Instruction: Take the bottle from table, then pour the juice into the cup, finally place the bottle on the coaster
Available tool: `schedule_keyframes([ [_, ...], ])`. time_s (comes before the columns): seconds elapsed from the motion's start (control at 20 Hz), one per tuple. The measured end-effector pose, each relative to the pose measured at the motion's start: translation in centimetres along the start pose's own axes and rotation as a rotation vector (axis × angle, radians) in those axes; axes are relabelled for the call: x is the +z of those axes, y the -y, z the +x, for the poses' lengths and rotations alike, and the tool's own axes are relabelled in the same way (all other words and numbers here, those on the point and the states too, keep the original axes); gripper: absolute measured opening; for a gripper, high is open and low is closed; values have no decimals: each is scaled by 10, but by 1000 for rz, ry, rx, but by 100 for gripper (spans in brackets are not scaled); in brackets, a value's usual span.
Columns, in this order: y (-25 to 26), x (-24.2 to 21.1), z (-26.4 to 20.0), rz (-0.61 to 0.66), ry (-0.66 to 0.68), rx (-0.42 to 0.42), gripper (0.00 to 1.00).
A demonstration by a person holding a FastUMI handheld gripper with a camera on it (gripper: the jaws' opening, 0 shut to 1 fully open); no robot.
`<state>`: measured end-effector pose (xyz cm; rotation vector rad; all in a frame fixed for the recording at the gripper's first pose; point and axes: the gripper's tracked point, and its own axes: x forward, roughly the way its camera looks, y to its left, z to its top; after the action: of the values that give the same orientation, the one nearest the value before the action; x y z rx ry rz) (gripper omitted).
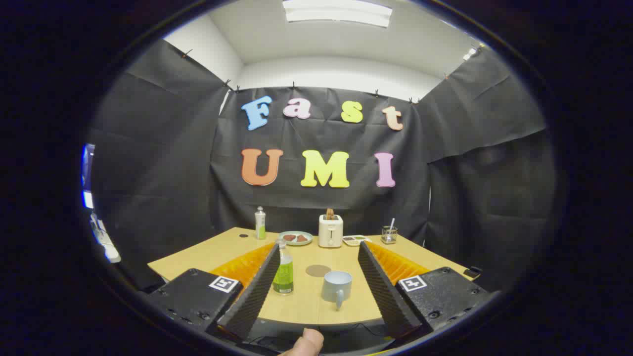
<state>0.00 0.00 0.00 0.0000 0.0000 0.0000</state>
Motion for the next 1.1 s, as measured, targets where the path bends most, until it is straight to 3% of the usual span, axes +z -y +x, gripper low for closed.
schedule_keyframes([
  [1.1, 1, -17, 28, 27, -23, -8, 100],
])
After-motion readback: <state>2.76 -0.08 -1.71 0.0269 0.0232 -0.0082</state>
